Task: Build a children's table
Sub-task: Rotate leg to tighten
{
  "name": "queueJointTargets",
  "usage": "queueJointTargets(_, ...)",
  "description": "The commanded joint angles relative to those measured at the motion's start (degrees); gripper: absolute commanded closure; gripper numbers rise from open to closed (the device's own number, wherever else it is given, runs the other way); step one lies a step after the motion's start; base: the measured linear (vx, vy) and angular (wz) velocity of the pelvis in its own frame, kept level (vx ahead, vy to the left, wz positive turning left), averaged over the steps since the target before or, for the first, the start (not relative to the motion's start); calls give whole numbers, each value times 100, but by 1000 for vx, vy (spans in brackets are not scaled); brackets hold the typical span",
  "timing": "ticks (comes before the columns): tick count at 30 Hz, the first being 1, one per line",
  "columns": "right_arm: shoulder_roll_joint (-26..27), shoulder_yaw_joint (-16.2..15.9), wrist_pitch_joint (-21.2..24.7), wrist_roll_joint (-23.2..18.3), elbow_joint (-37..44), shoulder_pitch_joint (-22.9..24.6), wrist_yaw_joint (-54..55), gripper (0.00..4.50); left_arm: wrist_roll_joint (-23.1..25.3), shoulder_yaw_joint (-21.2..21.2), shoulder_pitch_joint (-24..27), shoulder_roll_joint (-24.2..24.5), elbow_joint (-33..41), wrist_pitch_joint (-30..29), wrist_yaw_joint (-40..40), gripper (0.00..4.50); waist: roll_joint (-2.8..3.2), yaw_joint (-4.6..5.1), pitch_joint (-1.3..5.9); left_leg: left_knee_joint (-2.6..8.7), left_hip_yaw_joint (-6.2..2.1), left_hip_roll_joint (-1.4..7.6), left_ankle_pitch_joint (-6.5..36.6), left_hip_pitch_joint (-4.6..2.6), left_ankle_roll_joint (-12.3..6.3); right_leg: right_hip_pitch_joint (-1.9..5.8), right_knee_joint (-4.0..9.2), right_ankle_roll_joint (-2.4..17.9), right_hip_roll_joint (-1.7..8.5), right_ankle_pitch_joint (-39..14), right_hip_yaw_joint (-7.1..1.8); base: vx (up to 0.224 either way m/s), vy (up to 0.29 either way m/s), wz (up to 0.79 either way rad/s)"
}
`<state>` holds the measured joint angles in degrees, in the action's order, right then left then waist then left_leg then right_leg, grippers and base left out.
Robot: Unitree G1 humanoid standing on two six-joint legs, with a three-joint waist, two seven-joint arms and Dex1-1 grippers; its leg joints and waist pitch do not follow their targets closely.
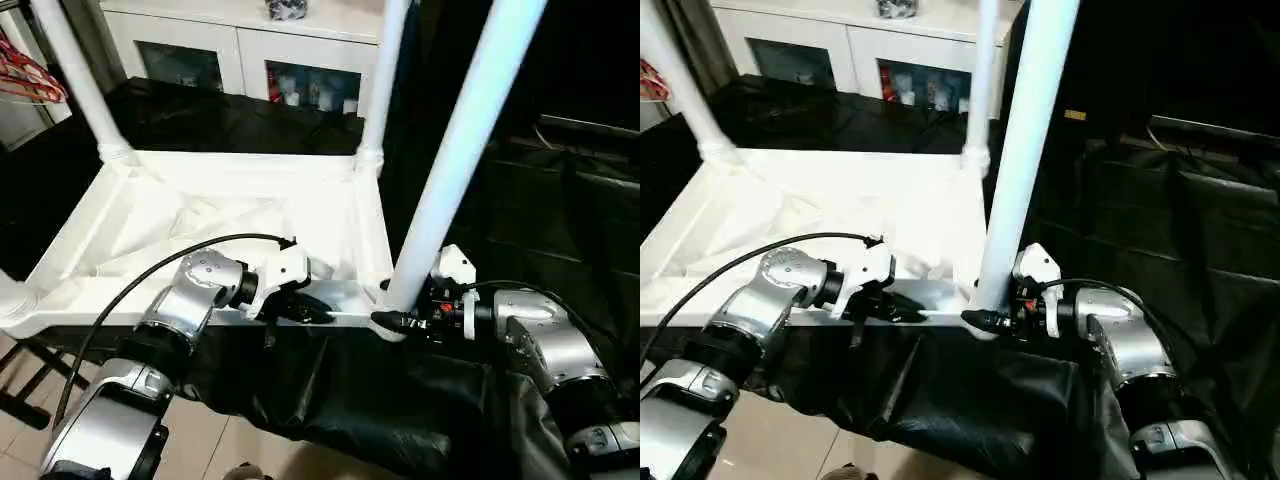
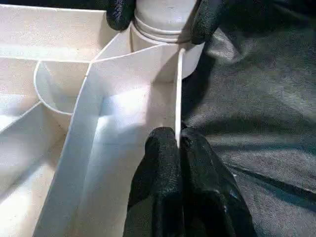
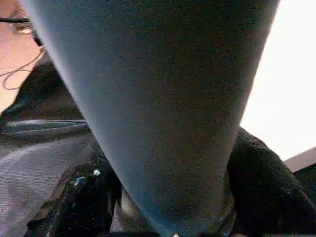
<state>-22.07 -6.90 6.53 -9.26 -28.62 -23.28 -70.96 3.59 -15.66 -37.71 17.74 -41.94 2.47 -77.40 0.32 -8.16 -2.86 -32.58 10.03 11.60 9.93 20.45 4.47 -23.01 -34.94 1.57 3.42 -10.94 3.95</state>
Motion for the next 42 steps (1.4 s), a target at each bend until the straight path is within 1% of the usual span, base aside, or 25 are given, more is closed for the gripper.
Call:
queueJointTargets(1,96,-436,153,-37,106,158,-405,186,-185,74,-82,-29,212,-9,84,450,-13,4,367,298,-31,196,1013,-27,-370,323,426,1169,468,-869,-273,0,0,0)
queueJointTargets(2,92,-443,192,-50,140,181,-418,188,-191,72,-66,-18,225,-27,33,450,18,0,372,298,-36,196,1014,-27,-356,323,418,1186,473,-834,-272,0,0,0)
queueJointTargets(7,186,-397,383,-158,325,345,-297,190,-252,139,4,-77,291,-131,164,450,-23,8,367,300,-31,192,1024,-22,-346,332,419,1190,469,-808,-272,0,0,0)
queueJointTargets(8,186,-397,383,-158,325,345,-297,190,-252,139,4,-77,291,-131,164,450,-16,2,367,302,-32,194,1030,-29,-341,327,420,1185,470,-840,-270,0,0,0)
queueJointTargets(10,425,-237,367,-193,292,396,145,190,-215,246,-21,-228,268,-265,660,450,-59,5,356,306,-26,193,1047,-21,-325,324,434,1139,482,-983,-276,0,0,0)
queueJointTargets(11,497,-185,354,-186,257,391,301,190,-192,274,-33,-268,255,-316,807,450,-42,2,347,314,-31,193,1082,-28,-306,313,443,1122,487,-1093,-273,0,0,0)
queueJointTargets(12,720,-42,238,-136,105,358,791,191,-158,345,-51,-384,231,-375,1151,450,-122,24,335,322,-26,183,1165,-29,-264,313,476,1038,494,-1378,-270,0,0,0)
queueJointTargets(14,999,127,179,-88,-90,300,1399,191,-106,394,-62,-515,201,-412,1499,450,-82,54,307,355,-51,181,1305,-48,-155,278,526,914,525,-1929,-273,0,0,0)
queueJointTargets(15,1318,283,109,-25,-328,213,2080,191,-12,397,-65,-667,156,-449,1891,450,-81,92,306,383,-74,175,1402,-45,-78,287,553,777,523,-2214,-268,0,0,0)
queueJointTargets(18,1674,391,106,67,-550,75,2815,191,116,388,-123,-901,83,-519,2445,450,-67,183,296,384,-72,164,1542,-82,-37,248,586,730,511,-2338,-281,0,0,0)
queueJointTargets(19,1678,392,105,68,-553,73,2824,191,117,388,-124,-904,82,-520,2451,450,-64,189,294,383,-72,157,1546,-81,-42,251,594,722,510,-2358,-281,0,0,0)
queueJointTargets(21,2014,511,27,161,-829,-110,3548,191,191,367,-188,-1108,20,-576,2792,450,-73,197,306,383,-72,161,1449,-62,-53,253,571,732,518,-2228,-295,0,0,0)
queueJointTargets(22,2180,607,55,244,-1064,-249,4098,191,297,322,-236,-1199,-32,-573,3044,450,-64,208,306,387,-74,150,1462,-66,-41,260,578,723,504,-2249,-282,0,0,0)
queueJointTargets(23,2315,686,-11,311,-1254,-356,4479,191,366,306,-283,-1292,-68,-594,3263,450,-43,229,308,388,-71,151,1447,-76,6,239,569,757,504,-2157,-294,0,0,0)
queueJointTargets(24,2421,749,-117,371,-1402,-438,4749,191,414,299,-321,-1371,-84,-617,3418,450,-48,231,325,384,-77,154,1409,-74,10,259,555,776,507,-2054,-290,0,0,0)
queueJointTargets(27,2528,792,-324,437,-1511,-540,4978,191,407,296,-368,-1479,-85,-589,3452,450,-23,233,333,369,-63,145,1287,-43,-41,281,507,893,492,-1513,-303,0,0,0)
queueJointTargets(28,2571,830,-376,387,-1522,-583,4943,156,371,304,-379,-1515,-78,-579,3402,450,-33,231,346,355,-51,142,1236,-47,-94,286,495,928,490,-1327,-308,0,0,0)
queueJointTargets(29,2588,849,-385,345,-1516,-598,4878,135,361,305,-380,-1523,-70,-578,3373,450,1,227,360,344,-46,143,1185,-51,-139,291,480,981,484,-1110,-314,0,0,0)
queueJointTargets(30,2549,828,-382,323,-1463,-606,4719,118,332,298,-362,-1503,-21,-561,3255,450,-2,228,360,341,-50,133,1097,-26,-178,317,456,1027,473,-925,-307,0,0,0)
queueJointTargets(32,2467,780,-408,363,-1430,-617,4582,113,296,277,-327,-1455,46,-538,3116,450,-6,235,357,342,-47,133,1084,-21,-212,321,453,1046,471,-876,-300,0,0,0)
queueJointTargets(35,2133,684,-485,474,-1382,-620,4265,76,211,261,-182,-1244,207,-348,2774,450,1,233,355,342,-49,134,1132,-17,-236,333,468,1030,482,-1048,-297,0,0,0)
queueJointTargets(36,2038,664,-506,502,-1388,-626,4186,76,198,265,-155,-1189,226,-239,2713,450,-8,241,372,333,-49,134,1061,-1,-249,355,447,1042,479,-930,-299,0,0,0)
queueJointTargets(38,1805,599,-578,516,-1387,-617,3843,70,103,312,-110,-1084,284,-214,2531,450,-11,257,371,321,-44,136,1003,-4,-294,347,437,1102,472,-750,-293,0,0,0)
queueJointTargets(40,1457,497,-699,526,-1300,-552,3232,70,17,273,-23,-859,420,-188,2077,450,-32,271,377,304,-34,131,903,18,-378,362,415,1167,467,-604,-292,0,0,0)
queueJointTargets(42,1177,442,-751,503,-1194,-482,2724,70,-31,213,64,-641,535,-122,1665,450,-102,258,371,288,-19,128,858,37,-480,375,415,1165,467,-658,-282,0,0,0)
